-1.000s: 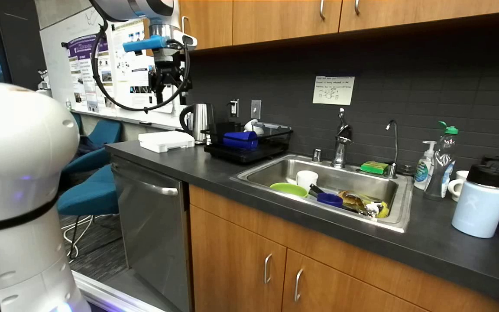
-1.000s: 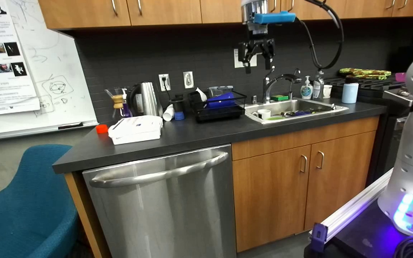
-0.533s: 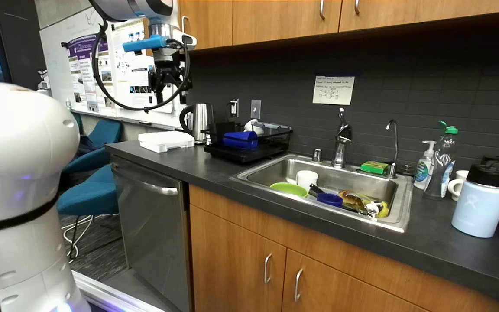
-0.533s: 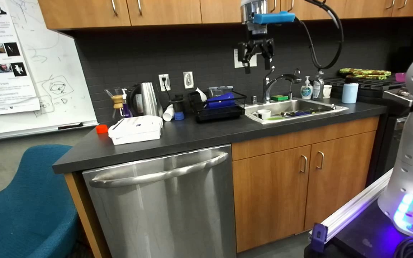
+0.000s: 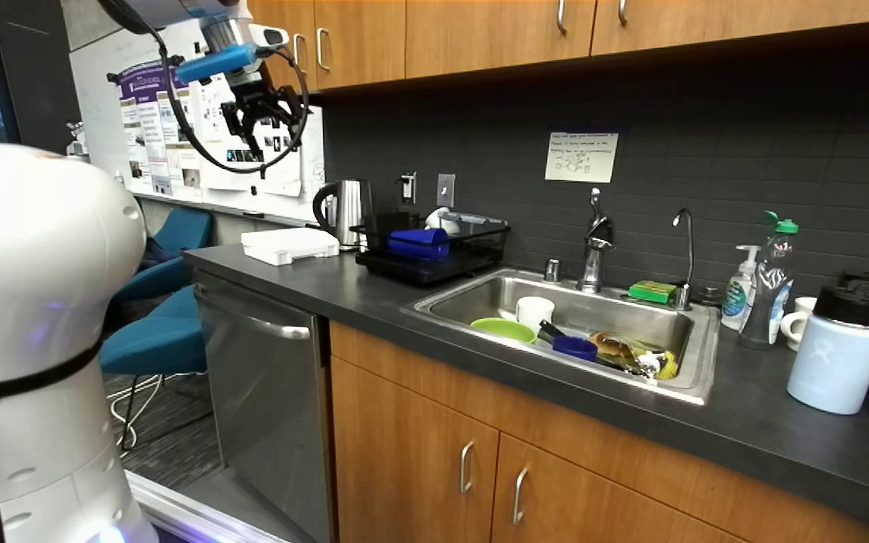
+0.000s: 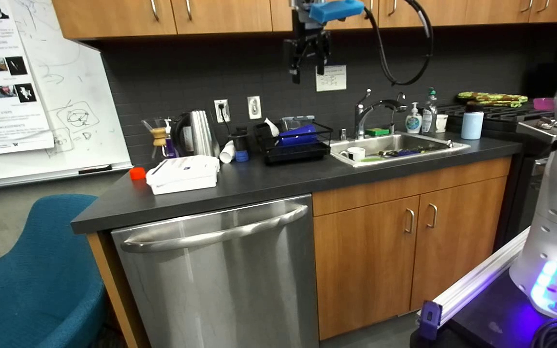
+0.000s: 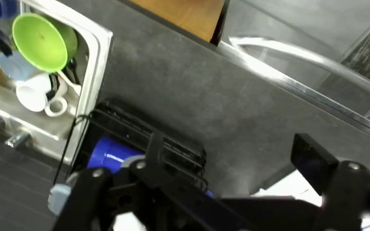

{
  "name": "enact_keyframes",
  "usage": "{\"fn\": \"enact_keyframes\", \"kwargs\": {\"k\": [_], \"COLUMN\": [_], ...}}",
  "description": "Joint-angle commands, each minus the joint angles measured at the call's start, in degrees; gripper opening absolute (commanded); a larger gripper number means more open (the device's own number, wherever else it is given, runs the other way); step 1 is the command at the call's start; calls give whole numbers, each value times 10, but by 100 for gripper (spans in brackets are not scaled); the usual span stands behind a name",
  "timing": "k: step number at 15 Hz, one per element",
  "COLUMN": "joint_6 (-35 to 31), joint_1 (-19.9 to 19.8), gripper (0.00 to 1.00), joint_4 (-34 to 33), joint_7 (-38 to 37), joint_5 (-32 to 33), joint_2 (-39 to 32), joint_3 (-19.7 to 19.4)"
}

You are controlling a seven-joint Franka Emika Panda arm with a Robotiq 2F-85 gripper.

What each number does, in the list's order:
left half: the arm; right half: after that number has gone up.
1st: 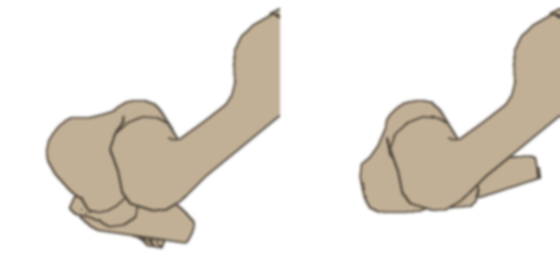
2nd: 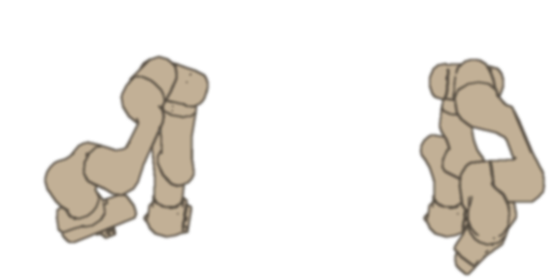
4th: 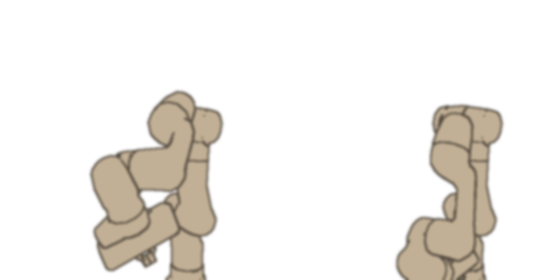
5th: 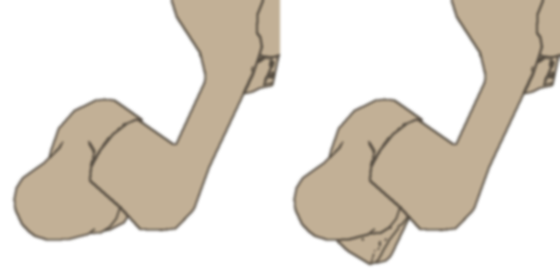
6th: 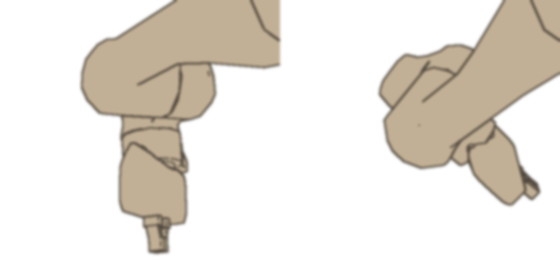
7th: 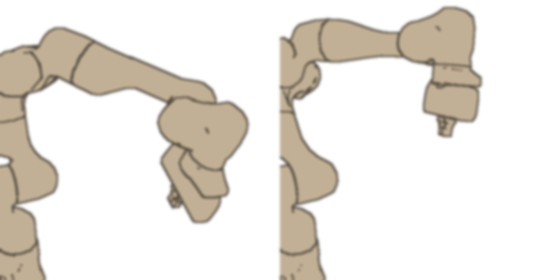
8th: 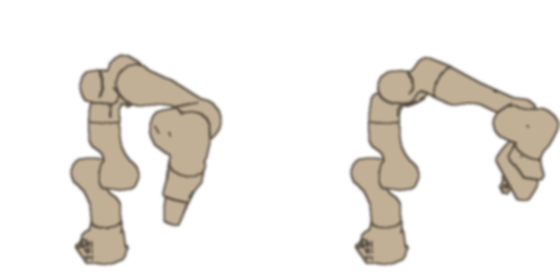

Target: Remove the lid from the white box.

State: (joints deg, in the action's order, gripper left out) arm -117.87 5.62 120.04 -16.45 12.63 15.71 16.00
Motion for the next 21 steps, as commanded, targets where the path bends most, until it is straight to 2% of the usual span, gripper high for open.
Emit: {"fn": "enact_keyframes", "kwargs": {"k": [1,3,8,15,17,21], "joint_6": [-44,-58,-24,27,53,131], "joint_1": [16,21,58,174,204,244], "gripper": [100,100,100,100,100,100], "joint_4": [-47,-72,-168,-291,-331,-444], "joint_7": [-23,-51,-139,-189,-204,-232], "joint_5": [76,117,197,297,304,258], "joint_2": [-40,-65,-170,-304,-337,-406], "joint_3": [31,49,78,52,39,12]}}
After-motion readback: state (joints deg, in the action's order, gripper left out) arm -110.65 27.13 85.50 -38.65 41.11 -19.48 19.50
